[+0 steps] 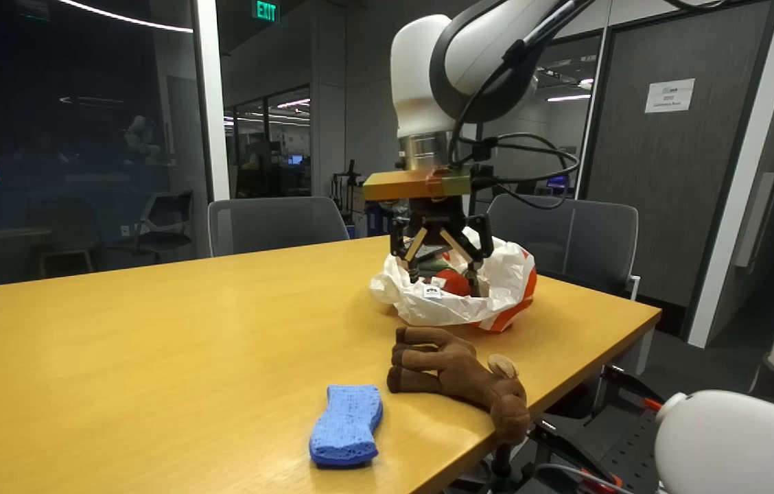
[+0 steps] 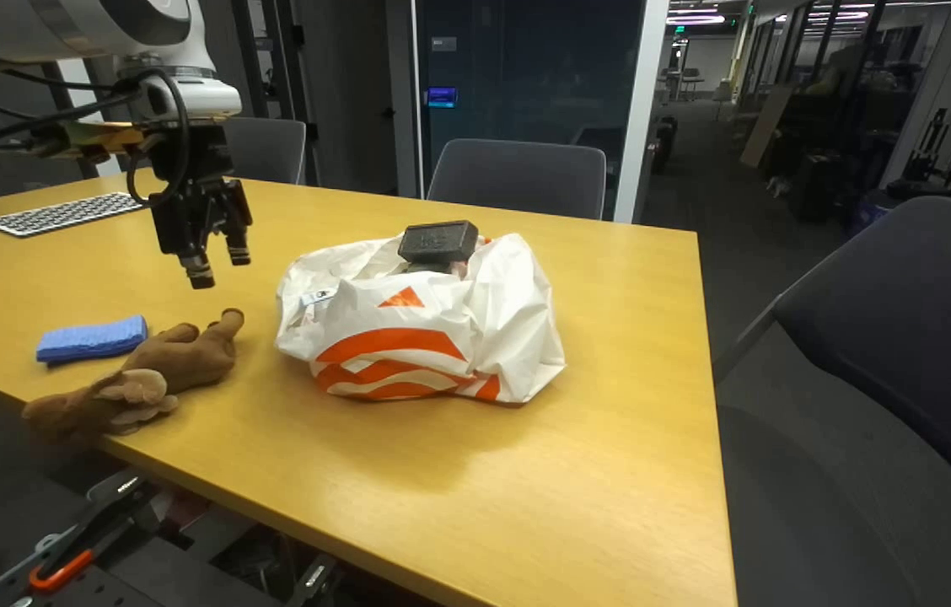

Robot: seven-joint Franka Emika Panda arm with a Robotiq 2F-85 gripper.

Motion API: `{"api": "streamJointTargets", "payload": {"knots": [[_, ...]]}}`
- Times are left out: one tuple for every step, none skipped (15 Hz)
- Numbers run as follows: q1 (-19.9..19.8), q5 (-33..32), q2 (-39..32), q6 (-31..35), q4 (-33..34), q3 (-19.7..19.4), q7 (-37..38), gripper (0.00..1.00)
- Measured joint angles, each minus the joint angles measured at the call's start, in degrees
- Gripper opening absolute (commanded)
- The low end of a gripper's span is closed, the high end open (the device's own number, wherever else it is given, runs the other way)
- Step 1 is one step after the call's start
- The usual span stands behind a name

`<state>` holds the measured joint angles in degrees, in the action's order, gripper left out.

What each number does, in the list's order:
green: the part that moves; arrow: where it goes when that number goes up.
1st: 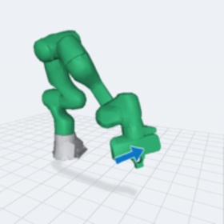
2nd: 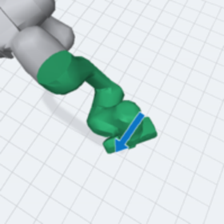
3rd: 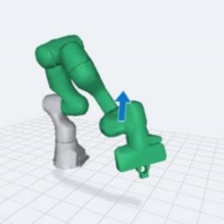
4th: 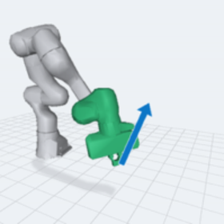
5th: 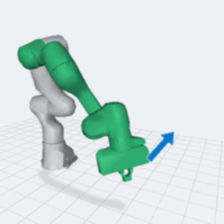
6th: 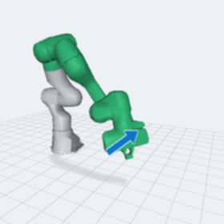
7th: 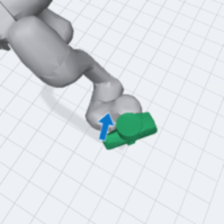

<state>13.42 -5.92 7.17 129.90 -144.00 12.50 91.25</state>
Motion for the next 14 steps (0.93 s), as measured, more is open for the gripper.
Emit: {"api": "streamJointTargets", "payload": {"knots": [[-0.3,1.0,1.0,0.3,-1.8,-0.4,-2.7,1.0],[-0.7,1.0,1.8,0.9,-3.7,-0.7,-4.7,1.0],[-1.2,1.0,2.5,2.3,-5.6,-1.0,-6.6,1.0],[-1.7,1.0,2.9,4.4,-7.3,-1.2,-8.2,1.0],[-2.2,0.9,3.0,7.2,-8.9,-1.2,-9.2,1.0],[-2.5,0.8,2.9,10.0,-10.3,-1.2,-9.9,1.0],[-2.5,1.0,3.0,13.0,-11.7,-1.2,-11.7,1.0],[-2.4,1.4,3.1,15.7,-13.0,-1.1,-14.0,1.0],[-2.2,2.1,3.3,17.8,-14.0,-1.0,-16.5,1.0],[-1.9,3.1,3.3,18.8,-14.1,-0.9,-19.1,1.0],[-1.5,4.9,3.3,19.1,-14.0,-0.9,-22.0,1.0],[-1.2,6.8,3.3,19.1,-13.8,-0.9,-25.0,1.0],[-0.8,8.8,3.3,19.1,-13.7,-0.9,-28.1,1.0],[-0.2,10.6,3.3,19.1,-13.7,-0.9,-31.4,1.0]]}}
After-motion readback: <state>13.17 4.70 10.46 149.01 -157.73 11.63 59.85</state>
